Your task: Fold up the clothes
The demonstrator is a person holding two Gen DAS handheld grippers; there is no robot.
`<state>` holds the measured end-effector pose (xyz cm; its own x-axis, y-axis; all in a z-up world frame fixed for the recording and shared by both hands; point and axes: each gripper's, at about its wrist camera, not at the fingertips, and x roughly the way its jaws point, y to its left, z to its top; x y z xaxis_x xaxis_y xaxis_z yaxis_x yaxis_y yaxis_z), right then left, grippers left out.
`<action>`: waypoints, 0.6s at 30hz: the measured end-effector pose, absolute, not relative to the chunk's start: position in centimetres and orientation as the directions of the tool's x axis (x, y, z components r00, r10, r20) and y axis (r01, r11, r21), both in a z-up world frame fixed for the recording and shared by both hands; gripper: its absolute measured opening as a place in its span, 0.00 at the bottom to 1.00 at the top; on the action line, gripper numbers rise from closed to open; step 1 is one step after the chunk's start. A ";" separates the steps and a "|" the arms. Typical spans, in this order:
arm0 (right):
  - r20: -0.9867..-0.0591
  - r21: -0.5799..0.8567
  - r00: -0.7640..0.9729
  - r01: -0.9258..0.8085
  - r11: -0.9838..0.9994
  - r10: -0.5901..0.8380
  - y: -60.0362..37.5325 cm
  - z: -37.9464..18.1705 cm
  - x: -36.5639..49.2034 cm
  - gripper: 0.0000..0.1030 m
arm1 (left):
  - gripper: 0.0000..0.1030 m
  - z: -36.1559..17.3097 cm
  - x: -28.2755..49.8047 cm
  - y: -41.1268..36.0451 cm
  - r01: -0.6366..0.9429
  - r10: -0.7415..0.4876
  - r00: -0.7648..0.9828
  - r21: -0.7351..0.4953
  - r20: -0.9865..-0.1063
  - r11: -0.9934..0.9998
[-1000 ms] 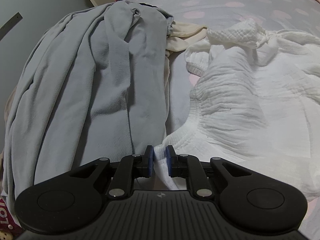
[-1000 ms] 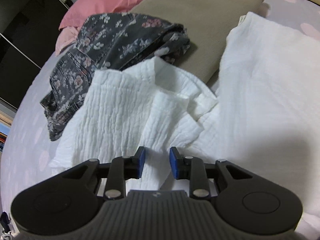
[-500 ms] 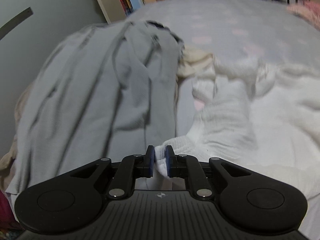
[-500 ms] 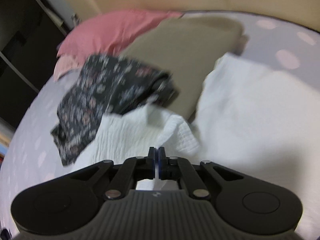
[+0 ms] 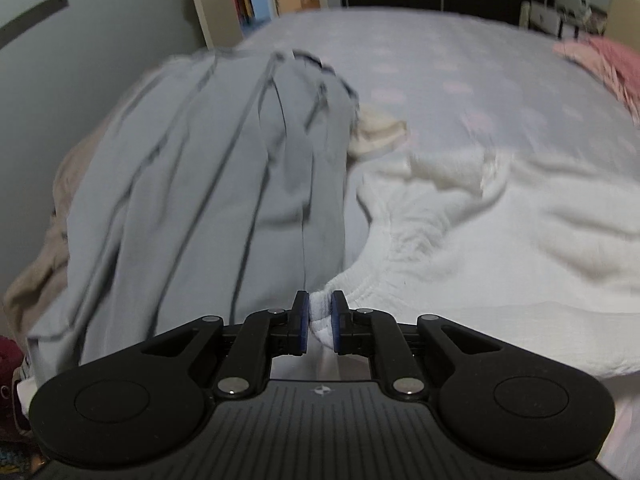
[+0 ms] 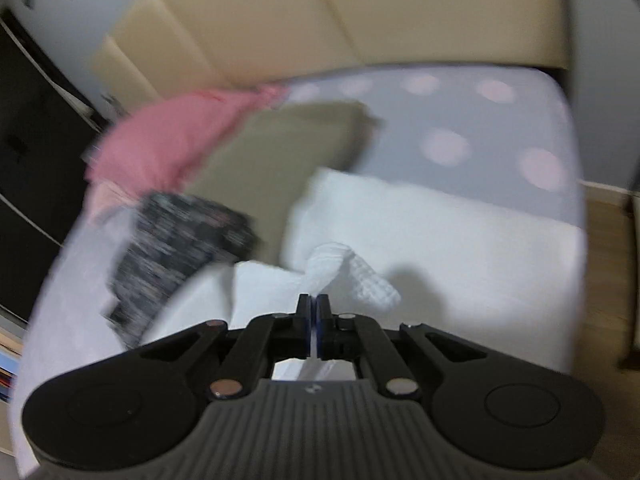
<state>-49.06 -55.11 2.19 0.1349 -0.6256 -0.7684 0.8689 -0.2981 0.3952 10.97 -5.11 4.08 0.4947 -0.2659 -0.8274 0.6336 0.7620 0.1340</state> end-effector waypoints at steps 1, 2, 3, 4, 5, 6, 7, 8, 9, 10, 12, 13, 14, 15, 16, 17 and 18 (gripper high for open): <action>-0.794 0.367 0.116 0.874 -0.319 -0.597 -54.8 1.7 -49.7 0.02 | 0.09 3.5 10.9 -5.0 0.640 -0.251 0.483 0.142 -0.839 0.755; -0.821 0.334 0.096 0.881 -0.336 -0.563 -54.4 1.0 -50.4 0.02 | 0.09 2.9 10.8 -4.9 0.646 -0.235 0.472 0.152 -0.850 0.748; -0.847 0.297 0.076 0.888 -0.351 -0.526 -54.2 0.3 -50.9 0.02 | 0.09 2.3 10.7 -4.9 0.654 -0.219 0.463 0.165 -0.859 0.738; -0.871 0.264 0.059 0.894 -0.363 -0.489 -54.1 -0.5 -51.3 0.02 | 0.09 1.7 10.6 -4.9 0.663 -0.202 0.456 0.179 -0.867 0.727; -0.890 0.236 0.047 0.898 -0.371 -0.453 -54.0 -1.2 -51.6 0.02 | 0.09 1.0 10.5 -5.1 0.671 -0.184 0.453 0.198 -0.872 0.715; -0.908 0.210 0.037 0.902 -0.376 -0.418 -53.9 -2.0 -51.9 0.02 | 0.09 0.2 10.3 -5.2 0.678 -0.164 0.452 0.219 -0.877 0.702; -0.923 0.189 0.031 0.906 -0.379 -0.385 -53.9 -2.7 -52.1 0.02 | 0.09 -0.4 10.2 -5.5 0.687 -0.149 0.452 0.236 -0.880 0.687; -0.933 0.170 0.025 0.909 -0.380 -0.358 -53.9 -3.2 -52.3 0.02 | 0.10 -1.1 10.0 -5.7 0.697 -0.136 0.452 0.253 -0.882 0.671; -0.940 0.157 0.020 0.911 -0.380 -0.340 -53.9 -3.7 -52.5 0.02 | 0.10 -1.8 9.8 -6.0 0.706 -0.123 0.452 0.269 -0.884 0.655; -0.945 0.145 0.017 0.917 -0.371 -0.327 -53.9 -3.9 -52.5 0.02 | 0.12 -2.3 9.8 -6.3 0.716 -0.114 0.448 0.280 -0.887 0.639; -0.950 0.122 0.013 0.935 -0.333 -0.311 -54.1 -4.2 -52.0 0.06 | 0.16 -2.8 9.7 -6.3 0.737 -0.110 0.430 0.278 -0.896 0.617; -0.952 0.097 -0.002 0.946 -0.308 -0.307 -54.2 -4.1 -51.6 0.08 | 0.16 -2.7 9.6 -6.3 0.740 -0.117 0.429 0.275 -0.896 0.614; -0.948 0.056 -0.037 0.959 -0.279 -0.316 -54.3 -3.7 -51.0 0.10 | 0.18 -2.2 9.6 -6.3 0.744 -0.132 0.428 0.266 -0.894 0.613; -0.938 0.014 -0.075 0.968 -0.252 -0.338 -54.3 -3.2 -50.5 0.18 | 0.19 -1.6 9.6 -6.2 0.747 -0.155 0.428 0.252 -0.891 0.615; -0.925 -0.017 -0.104 0.973 -0.232 -0.367 -54.2 -2.6 -50.1 0.24 | 0.22 -1.1 9.6 -6.2 0.751 -0.182 0.430 0.238 -0.885 0.616; -0.907 -0.028 -0.119 0.974 -0.224 -0.404 -54.1 -1.9 -49.9 0.32 | 0.26 -0.6 9.7 -6.4 0.755 -0.209 0.432 0.226 -0.877 0.615; -0.891 -0.021 -0.120 0.974 -0.224 -0.438 -54.0 -1.4 -50.0 0.31 | 0.27 -0.1 9.8 -6.6 0.759 -0.236 0.435 0.213 -0.869 0.615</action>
<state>-49.98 -53.99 -1.36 -0.1200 -0.4383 -0.8908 0.9744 -0.2239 -0.0211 9.75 -6.56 -0.05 0.4347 -0.2358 -0.8691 0.7594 0.6147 0.2131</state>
